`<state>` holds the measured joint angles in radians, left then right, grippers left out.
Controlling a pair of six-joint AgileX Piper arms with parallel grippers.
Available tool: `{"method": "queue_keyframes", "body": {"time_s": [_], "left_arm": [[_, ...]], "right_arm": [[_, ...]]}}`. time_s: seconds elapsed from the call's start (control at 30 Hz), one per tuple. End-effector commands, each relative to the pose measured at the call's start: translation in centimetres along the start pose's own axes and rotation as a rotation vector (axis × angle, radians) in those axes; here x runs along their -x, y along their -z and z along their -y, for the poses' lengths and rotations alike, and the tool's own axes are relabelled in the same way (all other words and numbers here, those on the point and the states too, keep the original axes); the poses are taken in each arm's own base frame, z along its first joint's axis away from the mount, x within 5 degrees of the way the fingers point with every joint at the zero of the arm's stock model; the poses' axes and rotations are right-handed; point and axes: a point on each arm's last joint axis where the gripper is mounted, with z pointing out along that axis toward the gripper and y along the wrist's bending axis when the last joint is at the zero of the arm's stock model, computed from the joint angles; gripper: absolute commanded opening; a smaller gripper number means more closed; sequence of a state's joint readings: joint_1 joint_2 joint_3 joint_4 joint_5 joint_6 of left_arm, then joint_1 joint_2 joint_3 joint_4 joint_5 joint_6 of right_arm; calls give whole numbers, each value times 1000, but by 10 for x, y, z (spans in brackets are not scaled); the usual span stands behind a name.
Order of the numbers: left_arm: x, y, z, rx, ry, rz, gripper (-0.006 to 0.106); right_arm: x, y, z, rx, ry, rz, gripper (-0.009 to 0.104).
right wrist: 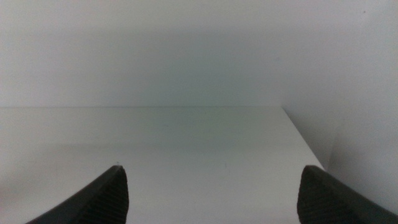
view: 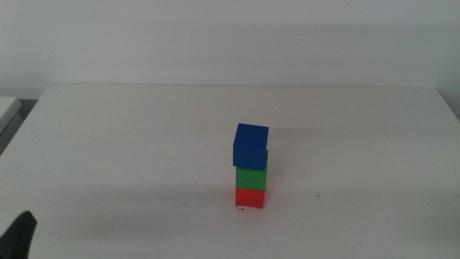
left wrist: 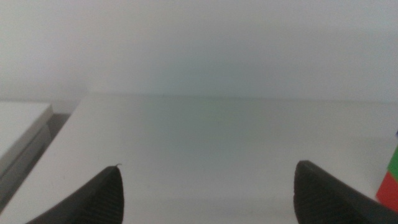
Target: Stack red cubes first, then green, then blue cubes in a specific spot.
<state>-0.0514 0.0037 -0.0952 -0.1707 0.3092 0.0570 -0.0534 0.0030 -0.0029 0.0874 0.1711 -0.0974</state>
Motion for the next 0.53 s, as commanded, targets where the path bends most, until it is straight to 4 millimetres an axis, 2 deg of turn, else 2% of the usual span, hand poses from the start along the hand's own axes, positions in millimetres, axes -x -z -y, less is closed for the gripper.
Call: {"method": "queue_keyframes", "body": {"time_s": [0.0, 0.07, 0.13, 0.2, 0.5], "left_arm": [[-10, -4, -2, 9, 8, 18, 94], [-20, -7, -4, 16, 4, 3, 94], [-20, -8, -4, 19, 5, 25, 94], [-25, -8, -4, 17, -2, -27, 94], [-24, -8, -5, 20, -10, -14, 94]], "right_arm": [[1, 0, 1, -12, 27, 17, 93], [1, 0, 1, -13, 35, 19, 93], [1, 0, 1, -13, 35, 19, 93], [1, 0, 1, -13, 35, 17, 93], [1, 0, 1, -13, 35, 17, 93]]}}
